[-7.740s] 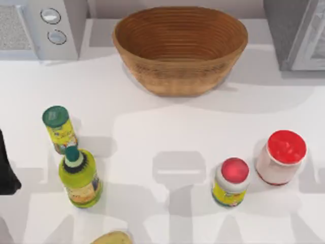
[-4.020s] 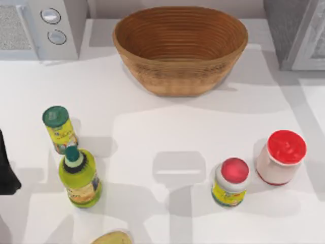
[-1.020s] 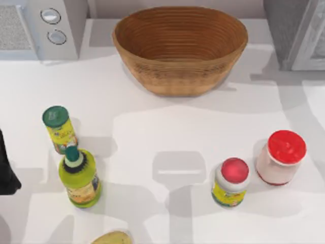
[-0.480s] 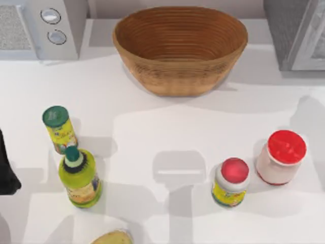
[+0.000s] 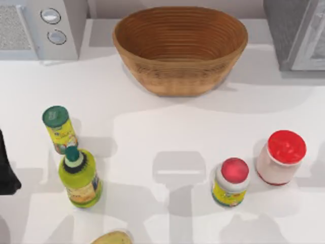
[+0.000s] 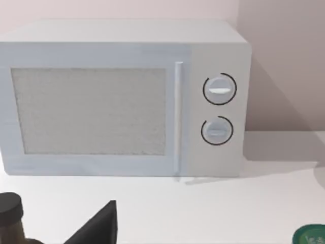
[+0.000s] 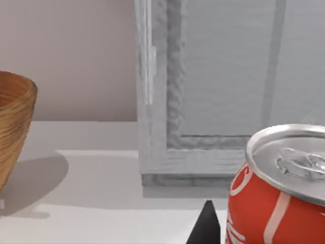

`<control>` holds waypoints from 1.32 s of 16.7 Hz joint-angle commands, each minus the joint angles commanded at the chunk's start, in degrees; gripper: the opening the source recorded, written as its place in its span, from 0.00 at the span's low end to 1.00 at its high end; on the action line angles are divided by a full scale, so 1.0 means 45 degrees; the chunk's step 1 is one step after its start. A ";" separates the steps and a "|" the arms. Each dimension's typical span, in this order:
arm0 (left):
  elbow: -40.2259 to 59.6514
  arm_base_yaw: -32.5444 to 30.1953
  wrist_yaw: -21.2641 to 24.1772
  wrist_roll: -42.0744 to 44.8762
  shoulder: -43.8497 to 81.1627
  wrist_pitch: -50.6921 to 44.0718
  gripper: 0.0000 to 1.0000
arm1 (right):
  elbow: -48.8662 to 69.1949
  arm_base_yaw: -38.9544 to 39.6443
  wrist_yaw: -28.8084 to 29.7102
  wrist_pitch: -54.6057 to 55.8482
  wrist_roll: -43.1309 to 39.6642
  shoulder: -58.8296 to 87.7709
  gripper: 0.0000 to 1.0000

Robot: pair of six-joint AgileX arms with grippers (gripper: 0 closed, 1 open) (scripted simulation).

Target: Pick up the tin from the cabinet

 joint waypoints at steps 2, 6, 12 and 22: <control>0.0000 0.0000 0.0000 0.0000 0.0000 0.0000 1.00 | -0.1046 -0.0204 -0.0229 0.0428 -0.0016 -0.0981 0.00; 0.0000 0.0000 0.0000 0.0000 0.0000 0.0000 1.00 | -0.1604 -0.0321 -0.0364 0.0674 -0.0026 -0.1511 0.00; 0.0000 0.0000 0.0000 0.0000 0.0000 0.0000 1.00 | -0.1520 -0.0351 -0.0540 0.0931 -0.0001 -0.1066 0.00; 0.0000 0.0000 0.0000 0.0000 0.0000 0.0000 1.00 | 0.0692 -0.1810 -0.4596 0.7200 0.0099 0.7185 0.00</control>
